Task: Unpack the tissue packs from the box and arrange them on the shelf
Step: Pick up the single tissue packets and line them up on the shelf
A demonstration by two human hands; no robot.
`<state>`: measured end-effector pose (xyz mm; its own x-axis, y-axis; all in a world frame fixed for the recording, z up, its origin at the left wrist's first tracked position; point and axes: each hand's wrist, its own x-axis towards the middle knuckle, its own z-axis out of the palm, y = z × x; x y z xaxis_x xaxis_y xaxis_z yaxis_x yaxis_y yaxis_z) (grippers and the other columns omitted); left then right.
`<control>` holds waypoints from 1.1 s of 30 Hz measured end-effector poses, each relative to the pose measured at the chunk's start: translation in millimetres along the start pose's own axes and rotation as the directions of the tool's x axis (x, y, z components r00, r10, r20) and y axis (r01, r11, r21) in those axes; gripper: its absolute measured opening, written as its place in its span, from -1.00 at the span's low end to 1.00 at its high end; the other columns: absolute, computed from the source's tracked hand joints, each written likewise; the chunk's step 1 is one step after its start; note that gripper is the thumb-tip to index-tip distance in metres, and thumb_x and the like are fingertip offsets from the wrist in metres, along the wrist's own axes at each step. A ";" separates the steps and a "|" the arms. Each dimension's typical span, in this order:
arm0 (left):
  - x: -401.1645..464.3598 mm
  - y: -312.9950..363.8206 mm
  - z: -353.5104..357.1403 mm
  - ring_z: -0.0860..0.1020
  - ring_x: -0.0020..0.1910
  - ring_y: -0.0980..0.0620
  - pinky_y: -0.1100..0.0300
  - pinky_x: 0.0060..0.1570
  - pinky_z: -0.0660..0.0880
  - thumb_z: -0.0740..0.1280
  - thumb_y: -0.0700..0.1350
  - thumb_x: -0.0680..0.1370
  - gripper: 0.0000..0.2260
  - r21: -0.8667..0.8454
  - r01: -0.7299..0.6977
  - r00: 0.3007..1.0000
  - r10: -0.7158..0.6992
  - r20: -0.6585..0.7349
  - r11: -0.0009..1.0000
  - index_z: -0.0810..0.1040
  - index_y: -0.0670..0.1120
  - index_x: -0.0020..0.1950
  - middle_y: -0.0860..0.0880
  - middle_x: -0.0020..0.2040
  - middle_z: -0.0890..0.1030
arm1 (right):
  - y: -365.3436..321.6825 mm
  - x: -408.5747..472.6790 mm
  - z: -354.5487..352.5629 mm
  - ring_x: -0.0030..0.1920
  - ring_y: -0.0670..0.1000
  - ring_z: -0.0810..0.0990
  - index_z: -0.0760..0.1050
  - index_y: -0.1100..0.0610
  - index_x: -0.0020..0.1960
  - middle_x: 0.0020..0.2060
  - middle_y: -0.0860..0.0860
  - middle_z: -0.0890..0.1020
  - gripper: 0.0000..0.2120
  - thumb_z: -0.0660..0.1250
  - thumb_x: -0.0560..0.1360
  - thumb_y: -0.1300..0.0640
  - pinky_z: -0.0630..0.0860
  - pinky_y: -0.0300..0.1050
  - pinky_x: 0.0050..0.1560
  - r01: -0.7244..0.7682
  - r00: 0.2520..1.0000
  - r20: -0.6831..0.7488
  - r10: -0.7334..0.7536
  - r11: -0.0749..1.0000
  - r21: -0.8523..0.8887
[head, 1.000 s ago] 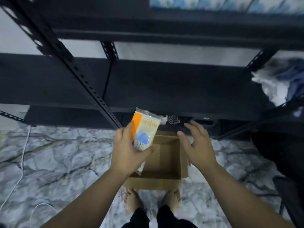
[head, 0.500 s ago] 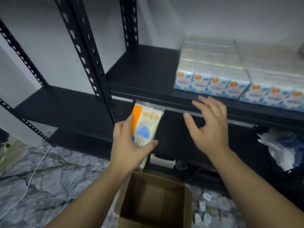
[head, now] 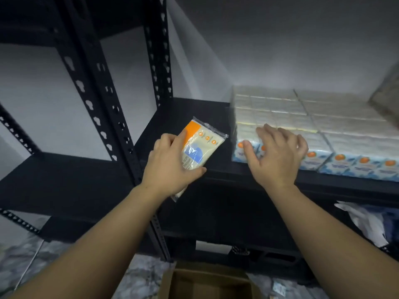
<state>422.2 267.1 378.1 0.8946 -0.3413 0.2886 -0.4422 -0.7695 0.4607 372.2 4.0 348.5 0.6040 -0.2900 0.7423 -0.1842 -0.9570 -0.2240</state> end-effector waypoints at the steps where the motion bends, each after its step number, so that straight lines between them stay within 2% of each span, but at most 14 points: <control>1: 12.0 -3.9 -3.7 0.36 0.34 0.00 -0.02 0.34 0.42 0.51 0.31 0.38 -0.10 0.023 -0.037 0.998 0.036 0.041 0.999 0.20 0.12 0.62 0.04 0.36 0.36 | 0.6 -0.9 1.1 0.39 0.14 0.46 0.61 0.02 0.31 0.35 -0.02 0.61 -0.51 0.24 0.61 -0.29 0.11 0.20 0.47 0.004 1.000 -0.011 -0.004 1.000 -0.010; 3: 34.9 -12.9 -10.6 0.31 0.46 -0.03 -0.05 0.44 0.34 0.51 0.26 0.43 -0.12 0.052 -0.122 0.978 0.111 0.178 0.991 0.19 0.13 0.65 0.04 0.49 0.34 | 1.2 -1.2 2.5 0.40 0.13 0.46 0.61 0.02 0.31 0.36 0.00 0.60 -0.51 0.24 0.60 -0.30 0.12 0.21 0.47 0.004 1.000 -0.022 -0.005 1.000 -0.030; 6: 62.2 -22.1 -15.8 0.08 0.65 -0.07 -0.17 0.62 0.03 0.48 0.14 0.49 -0.18 0.121 -0.252 0.919 0.198 0.341 0.960 0.17 0.14 0.67 -0.01 0.66 0.20 | 1.1 -1.1 3.8 0.40 0.13 0.47 0.60 0.02 0.32 0.35 0.01 0.60 -0.50 0.23 0.60 -0.30 0.12 0.22 0.47 0.007 1.000 -0.021 -0.008 0.999 -0.054; 8: 68.9 -20.3 -14.5 0.09 0.66 -0.07 -0.15 0.62 0.08 0.43 0.11 0.50 -0.23 0.149 -0.241 0.931 0.185 0.315 0.959 0.20 0.14 0.66 -0.02 0.67 0.21 | 1.5 -0.9 3.5 0.40 0.13 0.47 0.60 0.02 0.32 0.35 0.01 0.60 -0.51 0.23 0.60 -0.28 0.12 0.21 0.48 0.012 1.000 -0.019 -0.013 0.998 -0.056; 11: 64.1 -10.0 -3.5 0.22 0.61 -0.08 -0.09 0.52 0.22 0.33 0.30 0.54 -0.31 0.206 -0.162 0.972 0.120 0.202 0.965 0.25 0.18 0.64 -0.03 0.64 0.27 | 0.8 -0.9 3.4 0.38 0.12 0.47 0.61 0.02 0.31 0.33 -0.01 0.61 -0.53 0.22 0.61 -0.26 0.11 0.19 0.49 0.011 1.000 -0.023 -0.013 0.998 -0.056; 14: 65.8 -5.7 13.6 0.09 0.67 -0.17 -0.23 0.60 0.04 0.04 0.51 0.55 -0.25 0.308 -0.111 0.970 0.036 0.240 0.945 0.09 0.22 0.68 -0.10 0.69 0.13 | 0.6 -0.8 4.0 0.37 0.11 0.48 0.62 0.02 0.30 0.31 -0.02 0.62 -0.54 0.22 0.61 -0.25 0.11 0.19 0.49 0.014 0.999 -0.030 -0.016 0.998 -0.057; 17: 75.1 -9.8 25.0 -0.06 0.69 -0.20 -0.35 0.59 -0.12 -0.17 0.52 0.55 -0.24 0.393 -0.108 0.959 -0.009 0.284 0.913 -0.07 0.23 0.69 -0.10 0.72 0.00 | 0.9 -0.6 4.3 0.36 0.12 0.50 0.63 0.03 0.28 0.30 -0.01 0.63 -0.55 0.22 0.61 -0.24 0.14 0.21 0.48 0.015 0.999 -0.041 -0.017 0.999 -0.045; 22: 95.4 -16.8 28.6 -0.10 0.69 -0.19 -0.35 0.56 -0.18 -0.19 0.51 0.56 -0.25 0.415 -0.148 0.943 0.002 0.332 0.898 -0.13 0.22 0.69 -0.09 0.72 -0.05 | 1.5 -0.7 5.0 0.34 0.14 0.53 0.64 0.05 0.27 0.29 0.00 0.64 -0.55 0.24 0.60 -0.23 0.18 0.25 0.45 0.024 0.998 -0.062 -0.027 0.999 -0.043; 33: 179.3 -24.5 52.6 -0.04 0.69 -0.19 -0.37 0.57 -0.09 -0.19 0.52 0.55 -0.24 0.411 -0.179 0.940 0.031 0.341 0.894 -0.08 0.23 0.69 -0.09 0.72 -0.02 | 3.2 -0.5 3.1 0.34 0.13 0.52 0.63 0.06 0.29 0.29 0.00 0.64 -0.51 0.22 0.60 -0.24 0.19 0.24 0.44 0.025 0.999 -0.033 -0.027 0.999 -0.040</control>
<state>596.8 196.4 374.4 0.8490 -0.5284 -0.0008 -0.5283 -0.8489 0.0152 373.7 1.1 345.4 0.5830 -0.2644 0.7683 -0.1999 -0.9632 -0.1797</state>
